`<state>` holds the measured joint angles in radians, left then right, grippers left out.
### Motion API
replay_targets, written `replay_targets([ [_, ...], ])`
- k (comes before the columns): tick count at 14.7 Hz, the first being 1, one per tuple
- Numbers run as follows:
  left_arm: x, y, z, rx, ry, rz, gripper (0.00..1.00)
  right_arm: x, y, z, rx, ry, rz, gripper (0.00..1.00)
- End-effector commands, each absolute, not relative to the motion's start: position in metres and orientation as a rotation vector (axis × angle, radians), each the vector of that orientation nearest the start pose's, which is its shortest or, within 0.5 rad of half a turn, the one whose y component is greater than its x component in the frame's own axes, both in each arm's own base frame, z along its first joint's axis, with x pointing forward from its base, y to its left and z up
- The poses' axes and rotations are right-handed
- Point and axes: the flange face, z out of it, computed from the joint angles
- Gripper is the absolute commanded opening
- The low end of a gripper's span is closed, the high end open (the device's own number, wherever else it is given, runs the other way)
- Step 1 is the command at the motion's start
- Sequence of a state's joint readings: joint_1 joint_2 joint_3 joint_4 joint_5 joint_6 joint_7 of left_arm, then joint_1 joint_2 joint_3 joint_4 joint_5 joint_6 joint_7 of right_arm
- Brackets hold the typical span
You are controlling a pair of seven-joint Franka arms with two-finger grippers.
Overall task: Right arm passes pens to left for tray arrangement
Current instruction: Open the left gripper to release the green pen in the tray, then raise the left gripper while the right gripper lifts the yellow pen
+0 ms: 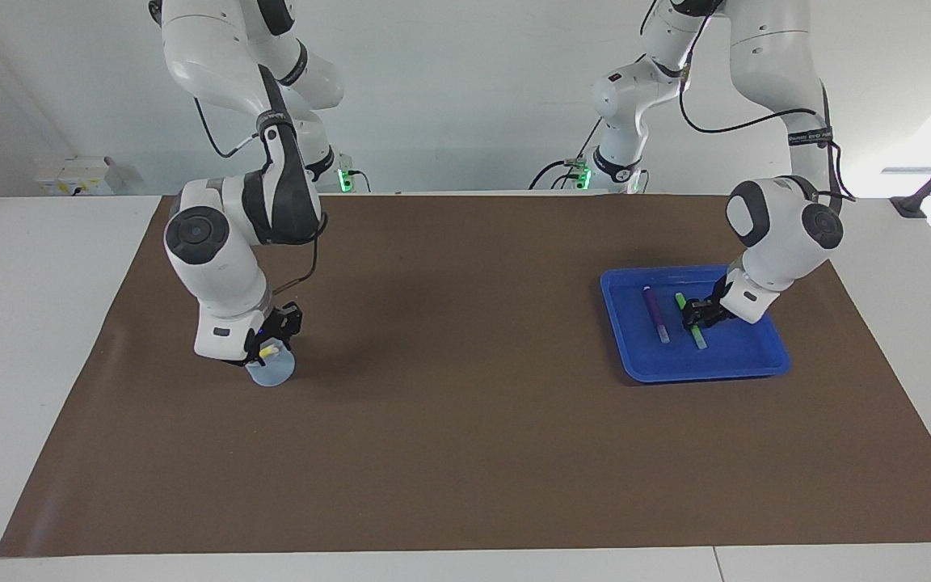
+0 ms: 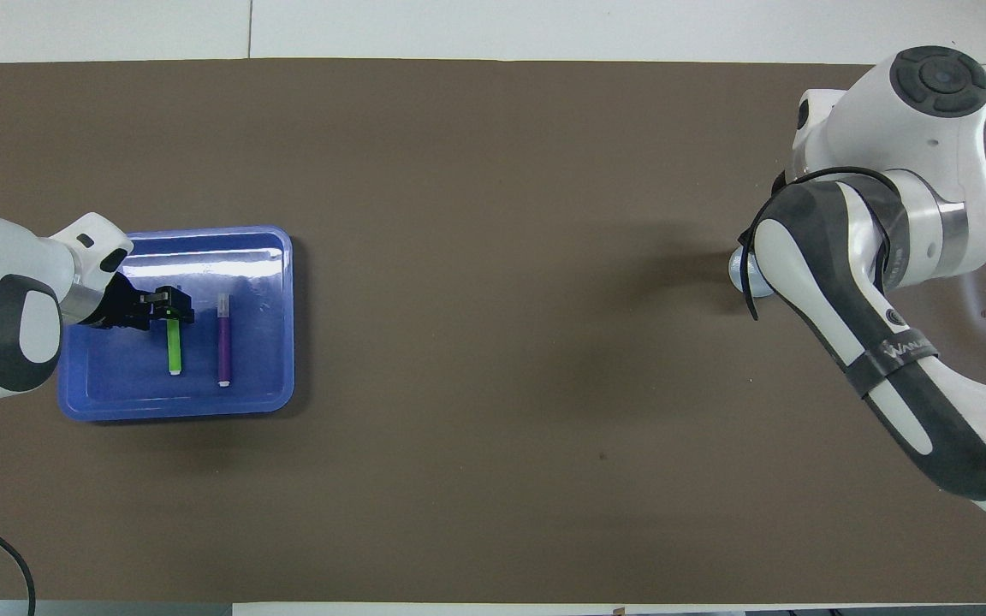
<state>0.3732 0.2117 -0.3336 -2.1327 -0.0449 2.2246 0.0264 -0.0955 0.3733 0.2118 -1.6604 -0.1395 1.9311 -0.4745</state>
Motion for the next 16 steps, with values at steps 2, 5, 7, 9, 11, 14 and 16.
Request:
replay_targets([
  [2, 0.551, 0.026, 0.302, -3.227, -0.061, 0.151, 1.0, 0.64, 0.049, 0.389, -3.025, -0.995, 0.183, 0.41],
  [5, 0.554, 0.032, 0.308, -3.227, -0.073, 0.157, 1.0, 0.639, 0.05, 0.39, -3.025, -0.994, 0.18, 0.39],
  [7, 0.56, 0.032, 0.325, -3.226, -0.067, 0.202, 1.0, 0.639, 0.05, 0.387, -3.024, -0.995, 0.185, 0.32],
  [9, 0.571, 0.032, 0.354, -3.225, -0.056, 0.257, 1.0, 0.638, 0.05, 0.389, -3.021, -0.987, 0.183, 0.12],
  [11, 0.578, 0.027, 0.385, -3.222, -0.04, 0.305, 1.0, 0.638, 0.052, 0.389, -3.018, -0.982, 0.181, 0.0],
  [14, 0.579, 0.016, 0.433, -3.216, -0.01, 0.382, 1.0, 0.641, 0.053, 0.401, -3.031, -0.96, 0.153, 0.0],
  [16, 0.578, 0.001, 0.462, -3.202, -0.027, 0.414, 1.0, 0.643, 0.052, 0.434, -3.049, -0.939, 0.129, 0.0],
])
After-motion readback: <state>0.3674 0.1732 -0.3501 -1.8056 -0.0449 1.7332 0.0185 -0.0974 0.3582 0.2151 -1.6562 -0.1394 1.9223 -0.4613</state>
